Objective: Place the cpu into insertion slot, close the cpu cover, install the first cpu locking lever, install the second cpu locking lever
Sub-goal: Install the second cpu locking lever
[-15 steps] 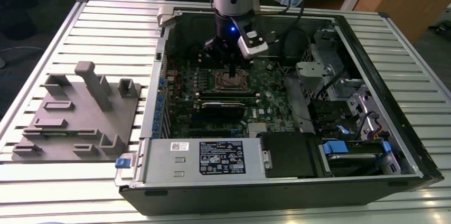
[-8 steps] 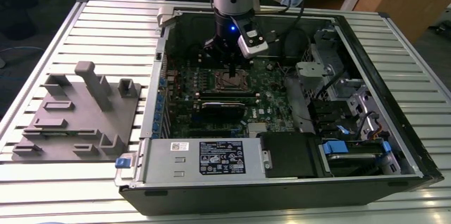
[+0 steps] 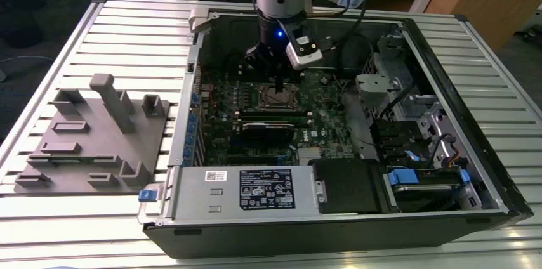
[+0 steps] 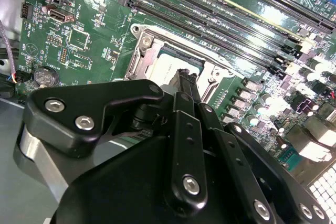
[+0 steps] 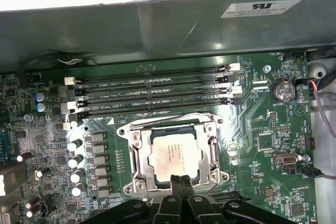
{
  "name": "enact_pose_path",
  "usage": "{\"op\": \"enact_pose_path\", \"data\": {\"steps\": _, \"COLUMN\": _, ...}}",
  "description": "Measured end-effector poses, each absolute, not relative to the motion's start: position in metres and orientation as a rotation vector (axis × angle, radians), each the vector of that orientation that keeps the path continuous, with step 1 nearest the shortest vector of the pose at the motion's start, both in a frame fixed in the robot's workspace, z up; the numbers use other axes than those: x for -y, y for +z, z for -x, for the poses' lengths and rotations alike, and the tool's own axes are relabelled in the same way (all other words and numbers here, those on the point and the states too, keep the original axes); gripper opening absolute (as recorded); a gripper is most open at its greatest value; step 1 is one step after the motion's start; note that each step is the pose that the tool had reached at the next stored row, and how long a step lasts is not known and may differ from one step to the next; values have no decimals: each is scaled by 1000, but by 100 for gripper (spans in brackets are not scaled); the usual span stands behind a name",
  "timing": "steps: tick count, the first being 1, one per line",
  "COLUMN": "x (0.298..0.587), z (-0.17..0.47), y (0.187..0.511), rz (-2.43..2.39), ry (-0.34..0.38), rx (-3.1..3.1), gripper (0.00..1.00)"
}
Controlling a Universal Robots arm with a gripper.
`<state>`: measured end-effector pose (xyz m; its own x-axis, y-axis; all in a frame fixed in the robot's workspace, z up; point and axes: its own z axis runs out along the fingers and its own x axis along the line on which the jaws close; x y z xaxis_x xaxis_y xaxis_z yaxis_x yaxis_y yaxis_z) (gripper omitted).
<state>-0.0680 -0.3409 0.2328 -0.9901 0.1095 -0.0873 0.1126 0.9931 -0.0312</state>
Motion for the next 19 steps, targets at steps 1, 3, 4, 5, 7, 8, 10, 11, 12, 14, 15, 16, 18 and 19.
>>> {"op": "enact_pose_path", "data": {"steps": 1, "x": 341, "z": 68, "y": 233, "rz": -170, "ry": -55, "rx": -3051, "gripper": 11}}
{"op": "enact_pose_path", "data": {"steps": 3, "x": 341, "z": 68, "y": 234, "rz": -170, "ry": -56, "rx": -3051, "gripper": 11}}
{"op": "enact_pose_path", "data": {"steps": 4, "x": 341, "z": 68, "y": 234, "rz": -170, "ry": -55, "rx": -3051, "gripper": 11}}
{"op": "enact_pose_path", "data": {"steps": 5, "x": 341, "z": 68, "y": 234, "rz": -170, "ry": -55, "rx": -3051, "gripper": 11}}
{"op": "enact_pose_path", "data": {"steps": 7, "x": 341, "z": 68, "y": 239, "rz": -170, "ry": -55, "rx": -3051, "gripper": 11}}
{"op": "enact_pose_path", "data": {"steps": 8, "x": 341, "z": 68, "y": 239, "rz": -170, "ry": -55, "rx": -3051, "gripper": 11}}
{"op": "enact_pose_path", "data": {"steps": 10, "x": 341, "z": 68, "y": 239, "rz": -170, "ry": -55, "rx": -3051, "gripper": 11}}
{"op": "enact_pose_path", "data": {"steps": 11, "x": 341, "z": 68, "y": 239, "rz": -170, "ry": -55, "rx": -3051, "gripper": 11}}
{"op": "enact_pose_path", "data": {"steps": 12, "x": 341, "z": 68, "y": 239, "rz": -170, "ry": -55, "rx": -3051, "gripper": 11}}
{"op": "enact_pose_path", "data": {"steps": 14, "x": 341, "z": 68, "y": 239, "rz": -170, "ry": -55, "rx": -3051, "gripper": 11}}
{"op": "enact_pose_path", "data": {"steps": 15, "x": 341, "z": 68, "y": 239, "rz": -170, "ry": -55, "rx": -3051, "gripper": 11}}
{"op": "enact_pose_path", "data": {"steps": 16, "x": 341, "z": 68, "y": 239, "rz": -170, "ry": -55, "rx": -3051, "gripper": 11}}
{"op": "enact_pose_path", "data": {"steps": 18, "x": 341, "z": 68, "y": 239, "rz": -170, "ry": -56, "rx": -3054, "gripper": 11}}
{"op": "enact_pose_path", "data": {"steps": 19, "x": 341, "z": 68, "y": 239, "rz": -170, "ry": -56, "rx": -3057, "gripper": 11}}
